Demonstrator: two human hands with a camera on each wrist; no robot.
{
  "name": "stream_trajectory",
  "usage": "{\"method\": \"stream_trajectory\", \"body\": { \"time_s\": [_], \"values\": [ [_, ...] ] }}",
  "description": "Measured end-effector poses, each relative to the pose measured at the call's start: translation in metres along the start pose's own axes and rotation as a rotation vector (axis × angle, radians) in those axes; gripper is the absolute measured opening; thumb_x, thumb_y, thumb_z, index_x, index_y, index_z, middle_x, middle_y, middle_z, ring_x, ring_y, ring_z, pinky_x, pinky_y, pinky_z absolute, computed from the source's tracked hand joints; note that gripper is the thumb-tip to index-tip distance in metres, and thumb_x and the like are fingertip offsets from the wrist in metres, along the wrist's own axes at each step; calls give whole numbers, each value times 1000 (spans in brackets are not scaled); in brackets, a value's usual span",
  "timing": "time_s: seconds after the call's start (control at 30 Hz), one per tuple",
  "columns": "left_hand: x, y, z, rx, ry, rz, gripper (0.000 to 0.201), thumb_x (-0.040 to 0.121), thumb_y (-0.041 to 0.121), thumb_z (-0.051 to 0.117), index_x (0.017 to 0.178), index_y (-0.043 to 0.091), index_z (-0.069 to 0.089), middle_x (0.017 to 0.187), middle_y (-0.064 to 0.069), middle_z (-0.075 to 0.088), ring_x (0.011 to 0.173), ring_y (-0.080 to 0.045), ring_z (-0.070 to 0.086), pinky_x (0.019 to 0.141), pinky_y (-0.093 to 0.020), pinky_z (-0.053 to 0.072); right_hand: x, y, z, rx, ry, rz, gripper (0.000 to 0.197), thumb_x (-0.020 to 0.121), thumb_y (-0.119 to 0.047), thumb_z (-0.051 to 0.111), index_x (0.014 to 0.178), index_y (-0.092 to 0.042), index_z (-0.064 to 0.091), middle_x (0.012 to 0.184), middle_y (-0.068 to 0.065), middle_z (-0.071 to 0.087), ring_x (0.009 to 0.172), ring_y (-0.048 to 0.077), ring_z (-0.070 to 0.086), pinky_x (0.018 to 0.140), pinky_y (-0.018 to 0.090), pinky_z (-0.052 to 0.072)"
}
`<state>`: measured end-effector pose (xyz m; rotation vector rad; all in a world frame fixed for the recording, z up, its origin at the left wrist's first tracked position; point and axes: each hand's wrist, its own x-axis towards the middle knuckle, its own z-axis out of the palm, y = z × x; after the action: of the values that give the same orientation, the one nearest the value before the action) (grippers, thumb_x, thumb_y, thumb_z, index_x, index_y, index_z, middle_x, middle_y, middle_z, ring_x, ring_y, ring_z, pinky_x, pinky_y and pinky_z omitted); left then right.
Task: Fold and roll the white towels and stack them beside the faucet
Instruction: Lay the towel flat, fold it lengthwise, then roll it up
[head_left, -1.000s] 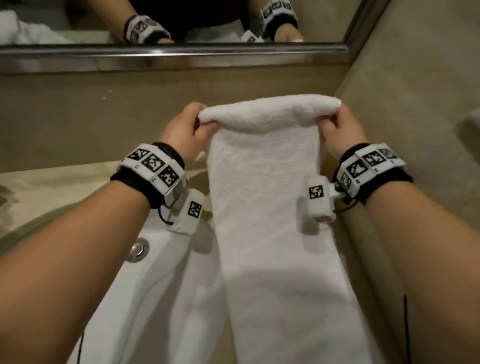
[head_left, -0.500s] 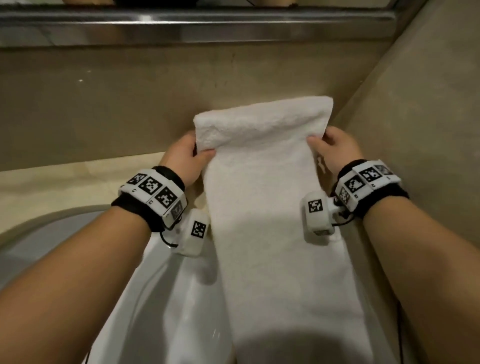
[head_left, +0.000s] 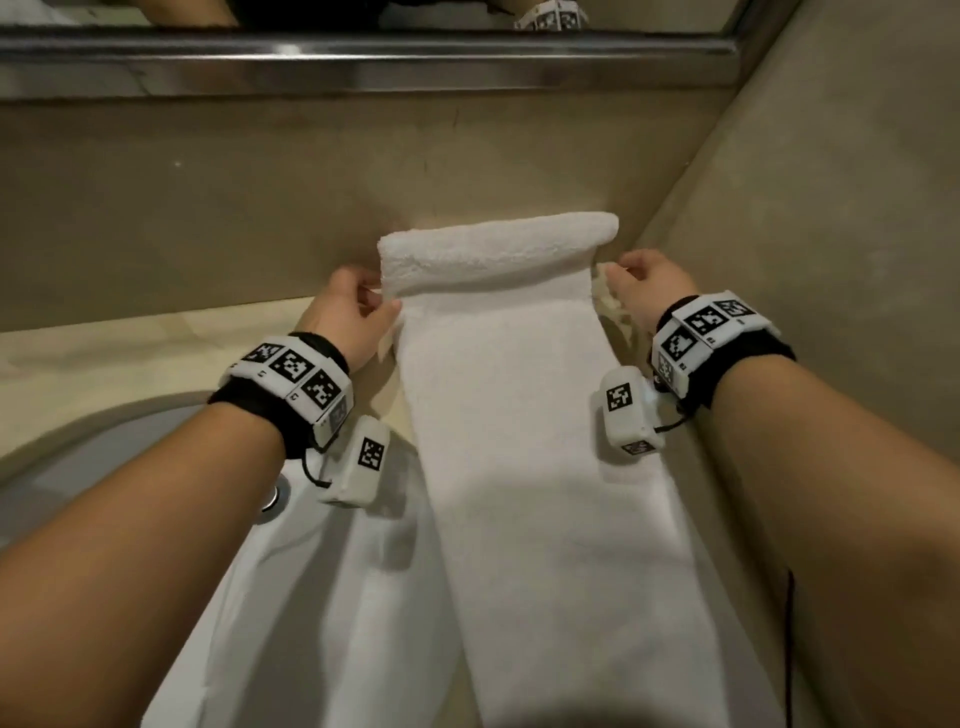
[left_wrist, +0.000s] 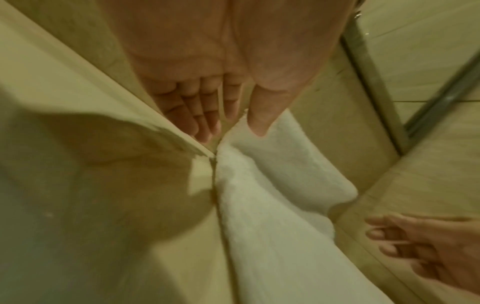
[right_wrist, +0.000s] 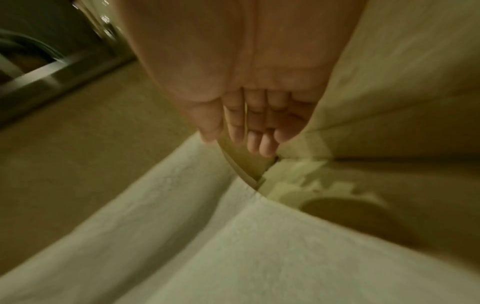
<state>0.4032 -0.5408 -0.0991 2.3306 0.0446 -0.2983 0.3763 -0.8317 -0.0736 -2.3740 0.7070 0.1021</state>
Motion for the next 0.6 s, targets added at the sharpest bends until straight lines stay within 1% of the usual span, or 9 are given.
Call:
{"method": "stream_trajectory", "body": {
  "time_s": [0.03, 0.1, 0.17, 0.23, 0.33, 0.4, 0.5, 0.57, 0.6],
  "values": [
    [-9, -1, -1, -11, 11, 11, 44, 88, 31, 56, 126, 13, 44, 114, -5, 57, 94, -19, 55, 79, -30, 41, -9, 2, -6, 5, -2, -24, 39, 92, -36, 47, 125, -15, 51, 125, 9, 59, 112, 27, 55, 94, 33, 44],
    [-35, 1, -2, 10, -8, 48, 41, 87, 27, 57, 125, 14, 45, 121, -7, 54, 95, -17, 52, 83, -31, 44, -35, 7, -16, -16, -17, -90, 33, 92, -33, 47, 120, -16, 55, 122, 7, 60, 109, 24, 56, 86, 28, 40],
    [-72, 6, -2, 87, -91, 134, 34, 88, 26, 56, 120, 16, 51, 122, -7, 53, 98, -18, 53, 86, -31, 44, -71, 14, -26, -2, -30, -164, 29, 92, -29, 49, 116, -15, 57, 120, 7, 61, 105, 20, 55, 85, 26, 38],
    [-116, 12, 1, 191, -173, 236, 28, 89, 27, 55, 115, 18, 56, 121, -5, 53, 103, -18, 55, 87, -31, 43, -112, 25, -35, 14, -25, -246, 27, 92, -27, 50, 114, -14, 58, 119, 6, 60, 98, 14, 53, 85, 25, 39],
    [-197, 14, 15, 293, -288, 407, 23, 89, 26, 54, 110, 18, 58, 114, -3, 58, 101, -16, 56, 85, -27, 44, -187, 56, -42, -34, -36, -370, 24, 91, -26, 51, 111, -17, 60, 115, 3, 59, 89, 9, 52, 80, 22, 37],
    [-243, 11, 29, 363, -386, 485, 23, 88, 25, 54, 109, 18, 60, 111, -2, 60, 100, -15, 56, 84, -24, 42, -231, 79, -41, -55, -67, -429, 21, 91, -23, 51, 109, -18, 61, 111, 1, 59, 86, 7, 52, 79, 19, 36],
    [-310, -2, 54, 439, -516, 518, 24, 87, 25, 55, 109, 19, 61, 112, -2, 60, 102, -18, 55, 89, -27, 42, -301, 125, -31, -119, -164, -473, 18, 90, -19, 52, 103, -17, 64, 103, 0, 60, 84, 8, 51, 77, 17, 33],
    [-338, -12, 65, 467, -571, 558, 27, 85, 23, 59, 111, 19, 61, 114, -2, 59, 106, -18, 55, 90, -27, 40, -334, 150, -22, -169, -239, -480, 16, 88, -17, 55, 99, -15, 66, 100, 2, 62, 85, 13, 54, 74, 18, 32],
    [-353, -19, 72, 495, -593, 594, 30, 83, 21, 61, 112, 20, 61, 116, -2, 59, 108, -19, 53, 92, -26, 39, -350, 164, -18, -199, -284, -482, 15, 86, -17, 56, 98, -14, 66, 99, 4, 63, 88, 16, 56, 74, 18, 33]
  ]
}}
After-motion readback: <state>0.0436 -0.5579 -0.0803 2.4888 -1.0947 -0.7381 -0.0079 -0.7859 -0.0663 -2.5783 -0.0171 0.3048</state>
